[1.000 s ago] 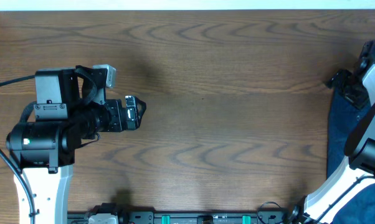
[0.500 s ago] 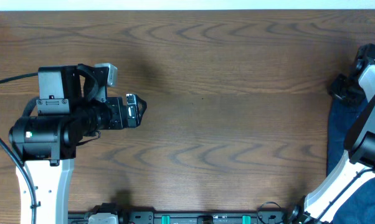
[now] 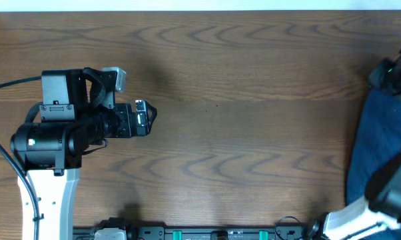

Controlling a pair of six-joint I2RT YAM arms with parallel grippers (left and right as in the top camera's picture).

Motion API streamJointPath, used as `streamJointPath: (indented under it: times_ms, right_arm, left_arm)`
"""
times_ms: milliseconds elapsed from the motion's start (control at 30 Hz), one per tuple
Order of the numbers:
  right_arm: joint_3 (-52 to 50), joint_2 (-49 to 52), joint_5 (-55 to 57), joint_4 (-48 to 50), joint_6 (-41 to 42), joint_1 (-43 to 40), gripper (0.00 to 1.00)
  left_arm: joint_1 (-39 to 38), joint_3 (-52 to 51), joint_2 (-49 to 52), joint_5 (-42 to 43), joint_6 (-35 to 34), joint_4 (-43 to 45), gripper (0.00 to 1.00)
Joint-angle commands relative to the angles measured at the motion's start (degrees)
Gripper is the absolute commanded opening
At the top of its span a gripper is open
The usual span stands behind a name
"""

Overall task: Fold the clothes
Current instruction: 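Grasp the navy shorts with the right gripper and drag them leftward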

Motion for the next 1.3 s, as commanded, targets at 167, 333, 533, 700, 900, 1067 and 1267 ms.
streamJointPath:
  times_ms: [167, 333, 533, 700, 900, 1067, 1267]
  right_arm:
    - [1.6, -7.76, -9.68, -0.2, 0.39, 15.5, 0.01]
    - [1.44, -4.26, -9.66, 4.68, 2.8, 29.49, 0.01]
    - [1.44, 3.69, -12.31, 13.51, 6.67, 46.07, 0.01]
    - [1.46, 6.88, -6.4, 16.44, 2.84, 55.19, 0.63]
    - [1.51, 1.7, 3.1, 13.05, -1.95, 53.16, 0.71]
    - [1.51, -1.88, 4.92, 7.04, -0.57, 43.85, 0.62]
    - [1.31, -0.09, 4.17, -4.79, 6.12, 31.69, 0.13]
  left_arm:
    - [0.24, 1.01, 0.11, -3.26, 1.22, -0.07, 0.98]
    - [0.24, 1.01, 0.11, -10.05, 1.2, -2.29, 0.98]
    - [0.24, 1.01, 0.11, -13.7, 1.2, -4.33, 0.98]
    - [0.24, 1.01, 0.11, -14.47, 1.2, -4.52, 0.98]
    - [0.24, 1.01, 0.17, -14.4, 1.18, -4.52, 0.98]
    - [0.24, 1.01, 1.4, -11.39, 1.18, -4.52, 0.98]
    - [0.22, 0.72, 6.54, -6.8, 1.2, -4.55, 1.0]
